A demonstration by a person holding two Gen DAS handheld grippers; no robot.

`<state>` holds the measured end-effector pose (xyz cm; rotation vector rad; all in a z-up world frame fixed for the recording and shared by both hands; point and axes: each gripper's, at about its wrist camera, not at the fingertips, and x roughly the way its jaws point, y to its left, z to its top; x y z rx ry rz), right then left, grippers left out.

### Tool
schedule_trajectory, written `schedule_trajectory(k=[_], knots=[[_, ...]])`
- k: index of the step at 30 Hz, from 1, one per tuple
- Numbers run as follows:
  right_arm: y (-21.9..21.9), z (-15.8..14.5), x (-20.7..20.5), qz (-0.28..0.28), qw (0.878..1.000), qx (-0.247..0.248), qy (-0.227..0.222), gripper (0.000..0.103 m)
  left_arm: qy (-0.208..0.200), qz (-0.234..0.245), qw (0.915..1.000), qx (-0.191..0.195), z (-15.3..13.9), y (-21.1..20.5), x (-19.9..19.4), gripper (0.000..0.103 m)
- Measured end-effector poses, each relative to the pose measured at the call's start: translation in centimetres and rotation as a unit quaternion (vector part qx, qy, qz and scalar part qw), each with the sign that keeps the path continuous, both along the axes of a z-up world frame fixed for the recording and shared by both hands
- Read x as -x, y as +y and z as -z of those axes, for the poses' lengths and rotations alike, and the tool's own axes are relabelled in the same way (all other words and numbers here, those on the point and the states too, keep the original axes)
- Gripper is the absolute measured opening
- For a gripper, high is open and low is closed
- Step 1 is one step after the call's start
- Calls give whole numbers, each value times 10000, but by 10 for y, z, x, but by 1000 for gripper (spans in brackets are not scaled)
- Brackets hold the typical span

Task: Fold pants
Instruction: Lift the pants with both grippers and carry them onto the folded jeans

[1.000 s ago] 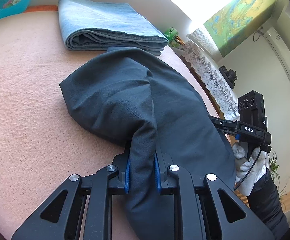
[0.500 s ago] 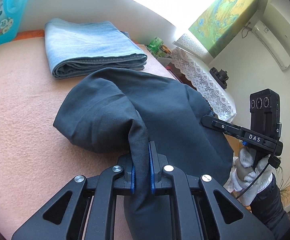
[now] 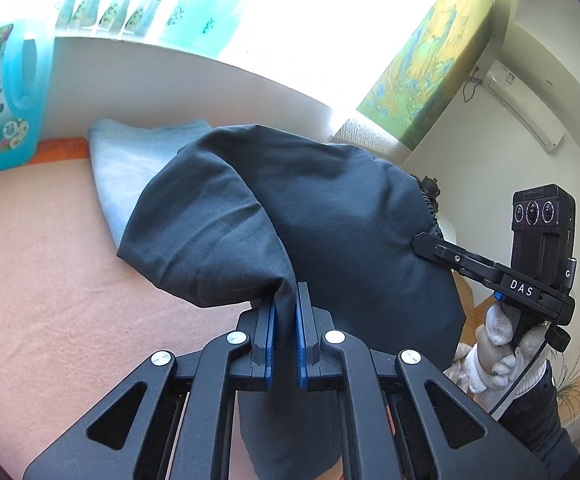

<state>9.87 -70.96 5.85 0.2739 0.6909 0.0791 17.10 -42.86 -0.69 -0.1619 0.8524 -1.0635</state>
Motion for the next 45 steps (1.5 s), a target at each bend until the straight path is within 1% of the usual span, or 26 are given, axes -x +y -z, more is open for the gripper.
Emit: schedule_trajectory(k=[4, 5, 7, 9, 11, 13, 14, 15, 16, 18, 19, 20, 24, 25, 26, 27, 31, 33, 35, 37, 38, 39, 40, 41, 45], knots=[[-2, -11, -30, 4, 9999, 92, -80, 15, -223, -108, 9996, 165, -22, -2, -25, 5], [-4, -11, -39, 17, 9999, 58, -86, 15, -339, -117, 9992, 203, -28, -3, -32, 4], [-10, -7, -58, 25, 10000, -64, -63, 15, -531, -188, 9981, 247, -38, -6, -44, 4], [-13, 3, -74, 46, 10000, -41, 74, 15, -512, -177, 9984, 189, -36, -12, -56, 4], [-18, 19, -85, 118, 9996, 34, 258, 15, -478, -244, 9985, 71, -23, -12, -65, 4], [-29, 34, -89, 230, 9988, -27, 438, 15, -403, -287, 9987, -108, -6, -8, -73, 4], [-35, 40, -87, 257, 9985, -80, 484, 15, -296, -333, 9989, -106, 2, -4, -78, 4], [-41, 45, -86, 309, 9981, -108, 514, 15, -104, -381, 9992, -106, 12, -1, -84, 4], [-46, 48, -84, 370, 9977, -138, 545, 15, 110, -388, 9991, -109, 22, 0, -88, 7], [-58, 53, -80, 451, 9970, -200, 593, 15, 426, -338, 9982, -271, 42, -1, -96, 17], [-63, 55, -80, 506, 9966, -196, 616, 15, 577, -303, 9972, -368, 52, -4, -97, 31], [-68, 57, -80, 562, 9962, -184, 643, 15, 708, -315, 9959, -464, 61, -6, -98, 40], [-84, 71, -85, 758, 9936, -198, 809, 14, 1037, -395, 9917, -645, 87, -10, -100, 40], [-88, 75, -86, 795, 9930, -234, 842, 14, 1096, -399, 9907, -701, 92, -12, -100, 41], [-91, 79, -87, 814, 9925, -259, 878, 14, 1135, -415, 9896, -781, 97, -14, -100, 45], [-93, 83, -87, 825, 9921, -255, 911, 14, 1158, -442, 9885, -860, 102, -16, -101, 46], [-99, 93, -90, 865, 9909, -327, 978, 15, 1318, -557, 9854, -919, 116, -23, -103, 47], [-101, 97, -92, 871, 9905, -344, 1003, 14, 1310, -652, 9867, -703, 119, -23, -105, 51], [-102, 100, -94, 866, 9903, -356, 1025, 14, 1327, -639, 9873, -602, 119, -28, -108, 51], [-102, 101, -94, 879, 9900, -371, 1036, 14, 1409, -530, 9873, -499, 119, -35, -108, 50], [-102, 101, -94, 883, 9900, -377, 1033, 15, 1434, -504, 9871, -494, 120, -37, -106, 44], [-102, 100, -93, 880, 9901, -378, 1024, 15, 1425, -486, 9873, -499, 120, -38, -104, 37], [-100, 99, -92, 867, 9905, -355, 1011, 15, 1426, -432, 9877, -483, 120, -41, -102, 18], [-98, 97, -91, 863, 9908, -312, 998, 14, 1406, -377, 9882, -475, 120, -42, -100, 11], [-86, 82, -84, 806, 9928, -196, 860, 14, 1229, -335, 9914, -298, 104, -38, -97, 7]])
